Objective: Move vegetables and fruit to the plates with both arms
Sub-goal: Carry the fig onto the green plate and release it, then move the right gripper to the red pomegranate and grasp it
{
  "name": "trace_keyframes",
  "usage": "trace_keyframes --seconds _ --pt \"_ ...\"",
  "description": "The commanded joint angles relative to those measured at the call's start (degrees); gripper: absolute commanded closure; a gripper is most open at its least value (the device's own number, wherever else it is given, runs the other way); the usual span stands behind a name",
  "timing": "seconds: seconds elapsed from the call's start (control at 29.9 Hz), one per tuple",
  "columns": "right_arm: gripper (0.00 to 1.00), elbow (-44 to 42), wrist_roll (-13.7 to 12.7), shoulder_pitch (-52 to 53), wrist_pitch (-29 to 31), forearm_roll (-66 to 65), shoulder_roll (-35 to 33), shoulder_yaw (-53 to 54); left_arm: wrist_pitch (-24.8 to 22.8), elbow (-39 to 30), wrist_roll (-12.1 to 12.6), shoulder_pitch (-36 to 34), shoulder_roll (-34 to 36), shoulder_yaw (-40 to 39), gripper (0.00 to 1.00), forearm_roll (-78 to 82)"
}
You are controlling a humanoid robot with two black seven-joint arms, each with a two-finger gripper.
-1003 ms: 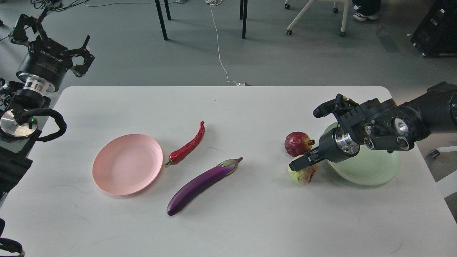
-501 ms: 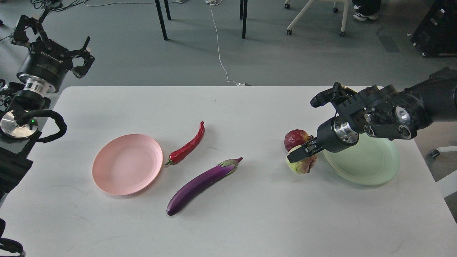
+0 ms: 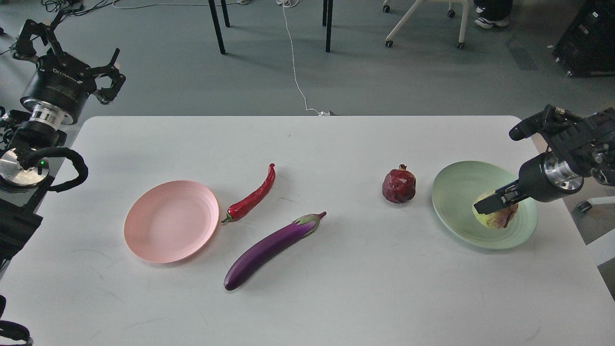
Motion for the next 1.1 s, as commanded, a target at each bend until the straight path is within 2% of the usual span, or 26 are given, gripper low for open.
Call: trace_keyframes --seconds 0.0,0.1,0.17,0.5,0.67,0.9,1.07 --pt "0.21 -1.26 0.00 -2.06 -1.00 -0.09 -0.18 0.07 0.01 0.07 0.00 0.09 0.08 0.00 0.02 0.00" --pt "0.05 -1.26 0.00 -2.06 -1.26 0.00 -0.18 0.25 0.01 -0.02 0.00 0.52 0.26 -0.09 0.02 0.00" --pt "0.02 -1.26 0.00 -2.06 -1.26 0.09 -0.10 0.34 -0.08 -0.01 0.00 0.70 0.35 -0.18 0.02 0.00" --pt "0.02 -3.72 0.00 1.36 -0.56 0.88 4.38 3.85 0.01 -0.02 0.00 0.70 0.17 -0.26 0.02 0.00" --pt "0.02 -8.55 0.00 0.14 -0.56 4.82 9.82 7.01 0.01 -0.02 0.00 0.70 0.00 -0.18 0.02 0.00" --pt "0.04 -10.84 0.00 -2.76 -0.56 11.16 20.72 5.09 -0.08 0.07 0.00 0.79 0.17 0.00 0.02 0.09" --pt "0.07 -14.62 0.00 -5.75 -0.73 10.72 23.63 1.49 -1.66 0.60 0.00 0.88 0.61 -0.09 0.02 0.00"
